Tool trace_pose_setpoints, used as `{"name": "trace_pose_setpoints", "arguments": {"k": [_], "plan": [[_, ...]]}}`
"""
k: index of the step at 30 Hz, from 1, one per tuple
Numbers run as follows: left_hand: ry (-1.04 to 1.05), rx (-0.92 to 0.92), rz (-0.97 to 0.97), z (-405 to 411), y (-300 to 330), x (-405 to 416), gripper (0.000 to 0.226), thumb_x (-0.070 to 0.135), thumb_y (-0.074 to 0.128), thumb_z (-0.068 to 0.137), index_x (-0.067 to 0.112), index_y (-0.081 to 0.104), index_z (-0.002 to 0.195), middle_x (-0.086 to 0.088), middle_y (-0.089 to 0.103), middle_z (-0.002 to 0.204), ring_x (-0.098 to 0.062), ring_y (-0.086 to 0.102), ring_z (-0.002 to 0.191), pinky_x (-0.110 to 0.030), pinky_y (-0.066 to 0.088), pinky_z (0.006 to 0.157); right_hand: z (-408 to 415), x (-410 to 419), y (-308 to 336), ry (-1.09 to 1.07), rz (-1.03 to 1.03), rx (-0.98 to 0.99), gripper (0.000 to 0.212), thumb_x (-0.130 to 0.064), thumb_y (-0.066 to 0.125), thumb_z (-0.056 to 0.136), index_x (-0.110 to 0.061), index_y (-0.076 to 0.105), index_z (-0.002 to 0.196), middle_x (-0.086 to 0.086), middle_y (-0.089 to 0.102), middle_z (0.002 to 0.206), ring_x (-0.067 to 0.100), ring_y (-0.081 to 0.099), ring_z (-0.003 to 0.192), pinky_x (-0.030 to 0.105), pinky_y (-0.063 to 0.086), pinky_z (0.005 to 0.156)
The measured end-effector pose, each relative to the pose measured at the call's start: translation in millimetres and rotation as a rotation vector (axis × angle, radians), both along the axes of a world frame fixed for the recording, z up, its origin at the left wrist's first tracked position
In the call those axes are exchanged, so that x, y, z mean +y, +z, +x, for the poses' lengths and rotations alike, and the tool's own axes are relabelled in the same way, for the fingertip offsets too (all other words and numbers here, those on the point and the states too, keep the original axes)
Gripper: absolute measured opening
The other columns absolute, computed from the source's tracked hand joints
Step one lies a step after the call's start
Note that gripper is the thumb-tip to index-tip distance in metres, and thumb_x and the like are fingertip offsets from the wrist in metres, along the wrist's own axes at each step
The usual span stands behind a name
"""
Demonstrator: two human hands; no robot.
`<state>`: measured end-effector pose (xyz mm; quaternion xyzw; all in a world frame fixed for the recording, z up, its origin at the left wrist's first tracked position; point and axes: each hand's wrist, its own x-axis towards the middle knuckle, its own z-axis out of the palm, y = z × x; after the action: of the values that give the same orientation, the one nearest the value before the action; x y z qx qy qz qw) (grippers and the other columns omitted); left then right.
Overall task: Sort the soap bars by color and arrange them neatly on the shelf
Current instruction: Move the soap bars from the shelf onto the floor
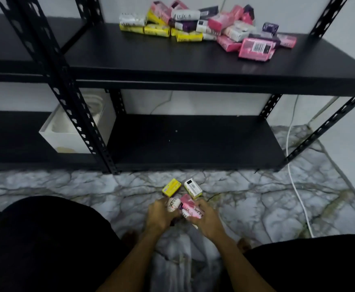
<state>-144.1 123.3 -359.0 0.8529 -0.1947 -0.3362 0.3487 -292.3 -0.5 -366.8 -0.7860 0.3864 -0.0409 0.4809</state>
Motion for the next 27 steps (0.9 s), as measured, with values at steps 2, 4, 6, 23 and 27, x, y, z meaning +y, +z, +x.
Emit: {"name": "trace_pose_setpoints", "arguments": {"k": [2,4,6,23,27], "plan": [[0.011,0.001,0.049,-15,-36,9,0.047,0.039,0.085,0.060,0.016,0.072,0.099,0.000,0.074,0.083,-0.019,0.071,0.080,-0.033,0.056,0.068,-9,9,-24,-0.034,0.030,0.045,0.044,-0.025,0.086,0.069,-0.037,0.056,0.099,-0.012,0.070,0.084,-0.004,0.065,0.077,0.019,0.052,0.071],[-0.005,-0.029,0.096,-31,-51,15,0.046,0.041,0.077,0.062,0.016,0.069,0.100,-0.005,0.074,0.086,-0.028,0.071,0.085,-0.036,0.056,0.070,-17,17,-45,-0.037,0.023,0.077,0.045,-0.018,0.084,0.073,-0.033,0.055,0.103,-0.018,0.066,0.079,-0.013,0.061,0.072,0.008,0.043,0.064],[-0.069,-0.082,0.176,-41,-66,18,0.055,0.048,0.072,0.064,0.022,0.065,0.112,-0.007,0.073,0.099,-0.030,0.068,0.098,-0.035,0.054,0.075,-23,22,-66,-0.058,0.016,0.103,0.041,-0.012,0.081,0.076,-0.029,0.053,0.101,-0.019,0.064,0.077,-0.013,0.059,0.066,0.009,0.041,0.062],[-0.150,-0.184,0.350,-69,-144,14,0.074,0.030,0.065,0.090,0.021,0.031,0.155,-0.007,0.038,0.156,-0.024,0.030,0.147,-0.035,0.034,0.113,-19,35,-162,-0.037,-0.255,0.164,0.059,-0.014,0.071,0.077,-0.007,0.057,0.133,0.017,0.061,0.120,0.038,0.060,0.104,0.044,0.051,0.090],[-0.151,-0.176,0.333,-66,-140,12,0.082,0.042,0.070,0.082,0.025,0.033,0.153,-0.005,0.044,0.149,-0.025,0.039,0.138,-0.037,0.041,0.106,-24,33,-159,-0.034,-0.205,0.157,0.071,-0.031,0.071,0.072,-0.013,0.053,0.137,0.011,0.060,0.126,0.033,0.057,0.114,0.042,0.048,0.095]]}}
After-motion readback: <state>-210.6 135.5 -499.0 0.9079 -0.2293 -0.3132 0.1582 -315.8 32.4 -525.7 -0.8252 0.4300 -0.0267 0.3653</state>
